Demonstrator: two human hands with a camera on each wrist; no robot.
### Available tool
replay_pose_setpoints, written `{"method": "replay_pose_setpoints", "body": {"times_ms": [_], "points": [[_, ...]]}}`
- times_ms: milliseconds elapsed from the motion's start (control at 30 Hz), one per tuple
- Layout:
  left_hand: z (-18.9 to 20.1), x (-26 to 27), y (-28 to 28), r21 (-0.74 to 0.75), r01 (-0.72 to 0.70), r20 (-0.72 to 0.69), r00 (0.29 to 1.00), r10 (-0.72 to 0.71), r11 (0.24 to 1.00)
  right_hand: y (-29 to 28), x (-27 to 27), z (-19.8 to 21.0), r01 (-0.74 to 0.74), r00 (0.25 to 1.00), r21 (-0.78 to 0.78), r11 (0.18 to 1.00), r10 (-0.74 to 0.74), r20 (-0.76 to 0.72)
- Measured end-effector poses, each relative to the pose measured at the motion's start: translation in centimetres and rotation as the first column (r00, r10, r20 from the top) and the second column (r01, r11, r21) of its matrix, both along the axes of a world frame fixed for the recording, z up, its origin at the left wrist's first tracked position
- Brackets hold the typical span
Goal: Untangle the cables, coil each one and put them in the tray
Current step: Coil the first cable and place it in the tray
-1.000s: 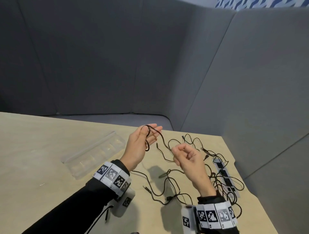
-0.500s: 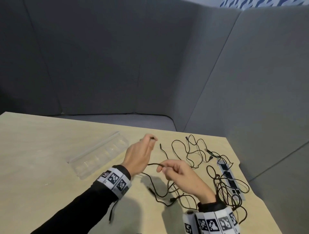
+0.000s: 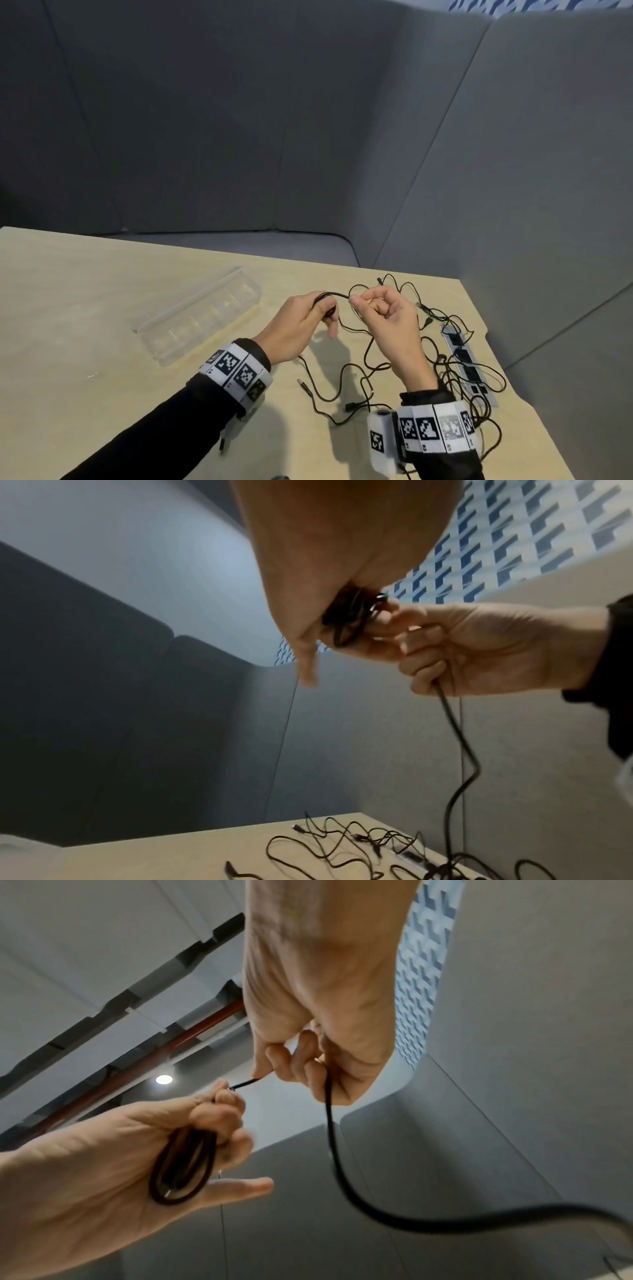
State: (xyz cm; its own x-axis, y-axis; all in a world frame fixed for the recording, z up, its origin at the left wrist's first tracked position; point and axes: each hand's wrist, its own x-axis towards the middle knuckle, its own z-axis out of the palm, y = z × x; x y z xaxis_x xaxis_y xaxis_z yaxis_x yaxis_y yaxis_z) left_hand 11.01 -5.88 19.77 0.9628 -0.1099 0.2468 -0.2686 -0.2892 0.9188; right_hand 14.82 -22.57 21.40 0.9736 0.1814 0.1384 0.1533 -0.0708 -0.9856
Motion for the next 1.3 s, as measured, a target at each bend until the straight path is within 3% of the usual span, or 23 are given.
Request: {"method": "replay_pose_setpoints", "body": {"times_ms": [67, 167, 300, 467, 533, 600, 633, 667, 733, 833, 967, 1067, 1167, 1300], "points": [[0.3, -0.1, -0.7, -0.17, -0.04, -0.007, 0.999, 0.039, 0.985, 0.2, -0.3, -0.2, 0.001, 0.998, 0.082, 0.997, 0.004, -0.058], [0.9, 0.6, -0.7, -0.471, -0.245, -0.112, 0.97, 0.218, 0.847, 0.2, -0.8, -1.0, -0.011, 0.988, 0.172, 0.985, 0.037, -0.148], [2.1, 0.8, -0.2, -0.569, -0.298, -0.161, 0.954, 0.252, 0.766, 0.9, -2.3, -2.4, -0.144, 0.985, -0.008, 0.99, 0.142, -0.099], [2.2, 0.5, -0.9, -0.642, -0.365, -0.181, 0.927, 0.329, 0.675, 2.4, -3.4, -2.7, -0.367, 0.93, -0.259, 0.893, 0.36, -0.077], [1.4, 0.9, -0.5, -0.581, -0.429, -0.177, 0.896, 0.406, 0.692, 2.5, -3.7, -2.4, -0.486, 0.872, -0.372, 0.791, 0.465, -0.151], [0.6, 1.1, 0.5, -0.415, -0.448, -0.08, 0.885, 0.458, 0.792, 2.3, -4.3, -1.7, -0.572, 0.812, -0.465, 0.676, 0.546, -0.205], [0.2, 1.1, 1.0, -0.259, -0.445, -0.011, 0.889, 0.458, 0.858, 2.2, -4.6, -1.2, -0.582, 0.796, -0.503, 0.639, 0.574, -0.193], [-0.1, 1.0, 1.4, -0.082, -0.425, 0.052, 0.901, 0.43, 0.901, 1.9, -4.7, -0.5, -0.568, 0.795, -0.535, 0.625, 0.585, -0.162], [-0.8, 0.5, 1.8, 0.195, -0.341, 0.153, 0.937, 0.315, 0.92, 1.3, -4.5, 0.9, -0.482, 0.822, -0.608, 0.63, 0.567, -0.064], [-1.4, 0.0, 1.7, 0.344, -0.202, 0.176, 0.973, 0.148, 0.917, 0.5, -3.2, 2.5, -0.286, 0.862, -0.705, 0.649, 0.496, 0.108], [-1.0, 0.1, 1.4, 0.414, -0.04, 0.141, 0.99, -0.021, 0.91, 0.4, -2.0, 2.3, -0.17, 0.895, -0.585, 0.793, 0.373, 0.245], [-0.1, 0.0, 1.1, 0.402, 0.06, 0.058, 0.994, -0.091, 0.914, 0.1, -1.4, 1.4, -0.146, 0.946, -0.406, 0.902, 0.248, 0.21], [-0.2, -0.1, 0.9, 0.225, 0.084, 0.016, 0.996, -0.09, 0.971, -0.3, -0.9, 1.0, -0.113, 0.991, -0.144, 0.983, 0.122, 0.057], [-0.1, -0.5, -0.2, -0.153, -0.036, -0.039, 0.999, 0.03, 0.988, -0.2, -0.8, 0.2, -0.087, 0.993, 0.036, 0.996, 0.089, -0.072]]}}
